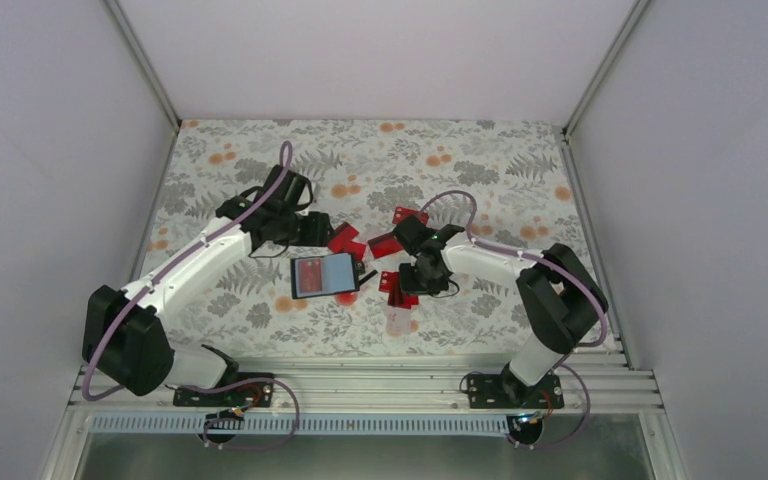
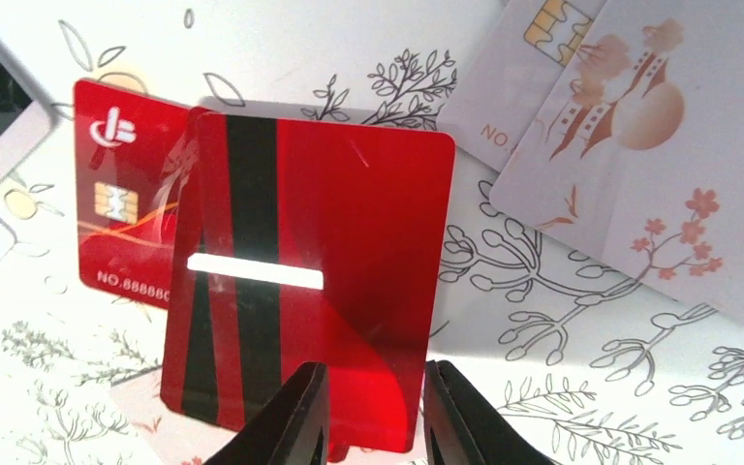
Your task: Put the credit cards into the card holder
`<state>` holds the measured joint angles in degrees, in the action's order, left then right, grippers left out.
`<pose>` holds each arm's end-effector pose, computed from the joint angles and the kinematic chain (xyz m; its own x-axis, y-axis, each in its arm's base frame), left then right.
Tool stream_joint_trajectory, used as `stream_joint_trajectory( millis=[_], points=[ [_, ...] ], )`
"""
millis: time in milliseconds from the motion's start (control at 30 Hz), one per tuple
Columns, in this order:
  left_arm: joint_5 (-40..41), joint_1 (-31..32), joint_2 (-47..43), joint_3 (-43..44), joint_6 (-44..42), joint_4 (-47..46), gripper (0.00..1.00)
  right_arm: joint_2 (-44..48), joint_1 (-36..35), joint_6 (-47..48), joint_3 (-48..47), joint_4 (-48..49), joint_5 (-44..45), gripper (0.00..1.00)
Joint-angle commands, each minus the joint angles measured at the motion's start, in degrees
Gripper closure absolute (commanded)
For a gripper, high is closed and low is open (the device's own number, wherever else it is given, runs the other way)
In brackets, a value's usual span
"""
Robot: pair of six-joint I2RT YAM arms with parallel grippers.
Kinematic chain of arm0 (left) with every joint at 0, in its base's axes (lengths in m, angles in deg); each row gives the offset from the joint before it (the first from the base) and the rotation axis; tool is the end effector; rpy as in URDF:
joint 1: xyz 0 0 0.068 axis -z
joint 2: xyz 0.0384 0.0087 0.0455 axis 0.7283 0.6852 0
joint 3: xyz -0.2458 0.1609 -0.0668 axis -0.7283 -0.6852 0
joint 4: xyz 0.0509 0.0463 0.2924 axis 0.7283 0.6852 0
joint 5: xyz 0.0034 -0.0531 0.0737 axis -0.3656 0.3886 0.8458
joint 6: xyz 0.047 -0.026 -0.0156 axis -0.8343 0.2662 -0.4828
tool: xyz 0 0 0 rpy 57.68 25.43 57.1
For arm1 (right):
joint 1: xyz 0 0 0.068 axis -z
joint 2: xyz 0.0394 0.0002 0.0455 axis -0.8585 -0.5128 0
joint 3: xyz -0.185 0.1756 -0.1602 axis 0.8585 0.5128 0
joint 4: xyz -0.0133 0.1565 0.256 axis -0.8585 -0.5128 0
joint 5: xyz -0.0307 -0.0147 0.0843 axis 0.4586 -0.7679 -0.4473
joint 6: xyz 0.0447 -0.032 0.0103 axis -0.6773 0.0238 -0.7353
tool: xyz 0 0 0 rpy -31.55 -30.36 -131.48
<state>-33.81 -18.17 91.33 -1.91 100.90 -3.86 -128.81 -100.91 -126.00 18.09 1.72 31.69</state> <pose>0.2717 -0.1545 0.2887 -0.8994 0.0097 -0.4369 0.1778 0.9214 -0.3456 0.2398 0.2170 0.1566 -0.9923 -0.0903 -0.0845 -0.1006 0.9868 0.1271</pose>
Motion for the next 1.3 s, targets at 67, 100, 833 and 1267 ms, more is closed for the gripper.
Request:
stream_joint_trajectory(
  millis=[67,100,833,1267],
  points=[
    [-0.5,0.6,0.8,0.6,1.0,-1.4,0.39,2.6,-0.2,0.1,-1.6,-2.3,-0.1,0.82],
    [-0.5,0.6,0.8,0.6,1.0,-1.4,0.39,2.6,-0.2,0.2,-1.7,-2.3,-0.2,0.82],
    [-21.9,7.5,16.1,1.4,-4.3,-7.1,0.58,11.0,10.7,4.7,10.1,10.3,-20.4,0.42],
    [-24.9,14.8,28.9,8.3,-1.7,-8.2,0.70,12.5,19.1,7.9,17.8,18.3,-32.0,0.40]
  ],
)
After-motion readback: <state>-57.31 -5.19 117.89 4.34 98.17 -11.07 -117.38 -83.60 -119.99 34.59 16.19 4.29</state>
